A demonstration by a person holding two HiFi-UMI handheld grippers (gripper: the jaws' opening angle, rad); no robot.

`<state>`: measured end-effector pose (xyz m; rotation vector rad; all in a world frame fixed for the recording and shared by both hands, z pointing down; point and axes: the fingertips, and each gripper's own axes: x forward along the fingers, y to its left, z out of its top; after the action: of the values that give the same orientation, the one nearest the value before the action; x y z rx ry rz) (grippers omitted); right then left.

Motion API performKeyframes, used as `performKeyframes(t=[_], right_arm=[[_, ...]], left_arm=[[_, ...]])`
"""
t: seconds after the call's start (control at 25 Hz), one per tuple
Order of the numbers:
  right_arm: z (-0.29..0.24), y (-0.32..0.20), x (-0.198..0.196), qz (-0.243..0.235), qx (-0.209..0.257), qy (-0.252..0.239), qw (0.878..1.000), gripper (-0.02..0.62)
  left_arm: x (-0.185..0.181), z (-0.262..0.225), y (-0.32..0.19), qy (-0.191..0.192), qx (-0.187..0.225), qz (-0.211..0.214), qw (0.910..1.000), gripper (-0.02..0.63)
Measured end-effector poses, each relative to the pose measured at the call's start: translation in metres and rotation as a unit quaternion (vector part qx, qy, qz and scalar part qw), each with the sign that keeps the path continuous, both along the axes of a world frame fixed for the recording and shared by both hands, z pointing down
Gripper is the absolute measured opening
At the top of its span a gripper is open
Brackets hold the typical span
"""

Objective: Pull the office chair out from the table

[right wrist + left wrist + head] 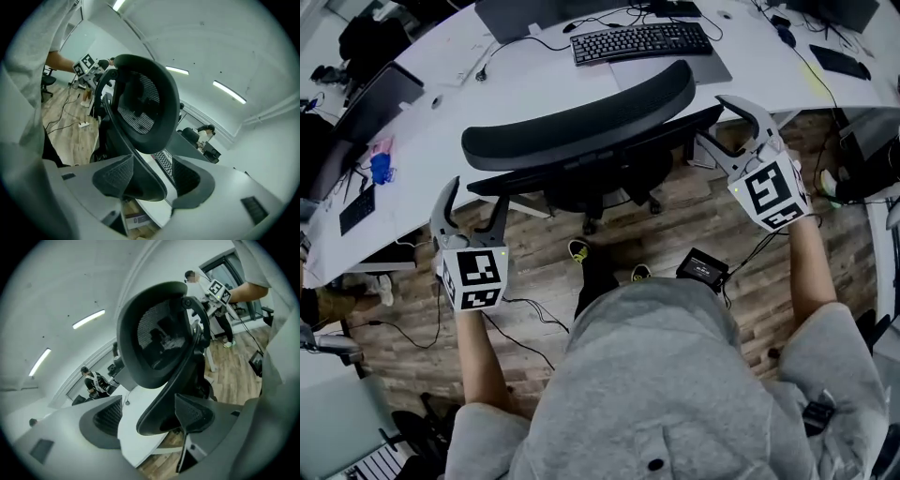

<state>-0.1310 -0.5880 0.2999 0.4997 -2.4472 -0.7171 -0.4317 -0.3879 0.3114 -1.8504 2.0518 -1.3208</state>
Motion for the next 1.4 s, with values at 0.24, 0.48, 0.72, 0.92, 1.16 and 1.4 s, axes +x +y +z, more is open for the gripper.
performKeyframes(t=[0.24,0.48,0.72,0.92,1.16,1.4], right_arm=[[0.037,-0.010,-0.008,-0.055,-0.015,0.154,0.986,0.250],[0.071,-0.013,-0.027,-0.107,0.000,0.260,0.960,0.249],[0.101,-0.018,-0.043,-0.124,0.009,0.313,0.941,0.247],[0.101,-0.025,-0.051,-0.117,0.037,0.309,0.943,0.187],[0.101,-0.023,-0.049,-0.112,0.050,0.301,0.946,0.186],[0.100,-0.022,-0.049,-0.123,0.057,0.293,0.946,0.170]], left_arm=[[-0.007,0.041,-0.016,0.012,-0.128,0.065,0.9896,0.341],[-0.003,0.068,-0.035,0.027,-0.193,0.097,0.9759,0.341],[-0.007,0.094,-0.046,-0.037,-0.254,0.134,0.9570,0.337],[-0.010,0.089,-0.050,-0.071,-0.241,0.152,0.9561,0.189],[-0.008,0.092,-0.047,-0.088,-0.230,0.164,0.9552,0.169],[-0.008,0.091,-0.047,-0.086,-0.238,0.158,0.9543,0.169]])
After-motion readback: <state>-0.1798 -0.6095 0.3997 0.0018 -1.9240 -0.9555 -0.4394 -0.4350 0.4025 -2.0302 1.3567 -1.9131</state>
